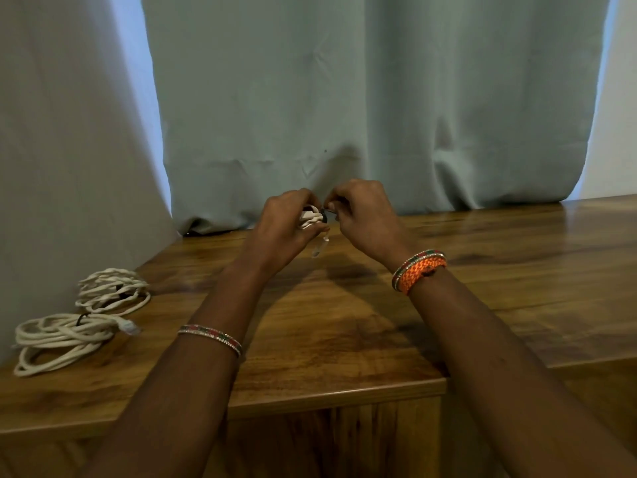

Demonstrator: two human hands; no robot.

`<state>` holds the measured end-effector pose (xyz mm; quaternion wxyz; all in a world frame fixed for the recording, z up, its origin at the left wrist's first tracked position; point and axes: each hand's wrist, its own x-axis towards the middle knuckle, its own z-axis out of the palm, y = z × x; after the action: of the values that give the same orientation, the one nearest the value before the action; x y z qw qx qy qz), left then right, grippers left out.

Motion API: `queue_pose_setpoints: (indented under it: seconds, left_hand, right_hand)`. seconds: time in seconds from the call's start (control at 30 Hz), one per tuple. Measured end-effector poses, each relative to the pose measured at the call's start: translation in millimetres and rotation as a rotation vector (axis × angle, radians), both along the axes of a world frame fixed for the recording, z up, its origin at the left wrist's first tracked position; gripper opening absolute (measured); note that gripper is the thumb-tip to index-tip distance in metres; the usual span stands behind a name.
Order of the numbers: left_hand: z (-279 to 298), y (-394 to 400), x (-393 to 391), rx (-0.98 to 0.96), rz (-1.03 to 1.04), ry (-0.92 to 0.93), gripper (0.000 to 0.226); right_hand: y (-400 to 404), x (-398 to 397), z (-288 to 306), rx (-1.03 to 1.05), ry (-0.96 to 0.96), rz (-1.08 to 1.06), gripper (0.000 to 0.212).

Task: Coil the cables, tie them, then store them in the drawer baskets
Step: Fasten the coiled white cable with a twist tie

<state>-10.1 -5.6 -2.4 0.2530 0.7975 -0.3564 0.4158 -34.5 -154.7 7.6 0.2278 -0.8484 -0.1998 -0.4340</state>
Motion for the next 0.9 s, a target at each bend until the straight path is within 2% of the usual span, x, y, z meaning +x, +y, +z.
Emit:
queue_pose_setpoints:
  seconds: [0.1, 0.3, 0.47, 0.63, 0.9]
  left_hand:
    - [-0.6, -3.1, -2.4, 0.001, -0.016, -0.005, 0.026]
    - [0.6, -4.3, -4.4, -0.123, -0.049, 0.01, 0.026]
    - [-0.1, -5.0, -2.7, -0.1, -0.048, -0.011, 0.026]
    - [-0.6, -4.2, -2.3, -0.099, -0.06, -0.036, 0.024]
    - [-1.4, -4.2, -0.7, -0.058, -0.061, -0.056, 0.025]
  right_hand:
    - [0.3, -0.9, -0.3, 0.108, 0.024, 0.022, 0.015]
    - [2.0, -4.6, 0.8, 0.305, 0.033, 0.052, 0.01]
    - [2.4, -2.1, -1.5, 0.31, 0.038, 0.068, 0.017]
    - [1.5, -1.5, -2.4, 0.356, 0.048, 0.077, 0.008]
    - [2.2, 0.0, -2.2, 0.333, 0.051, 0.044, 0.015]
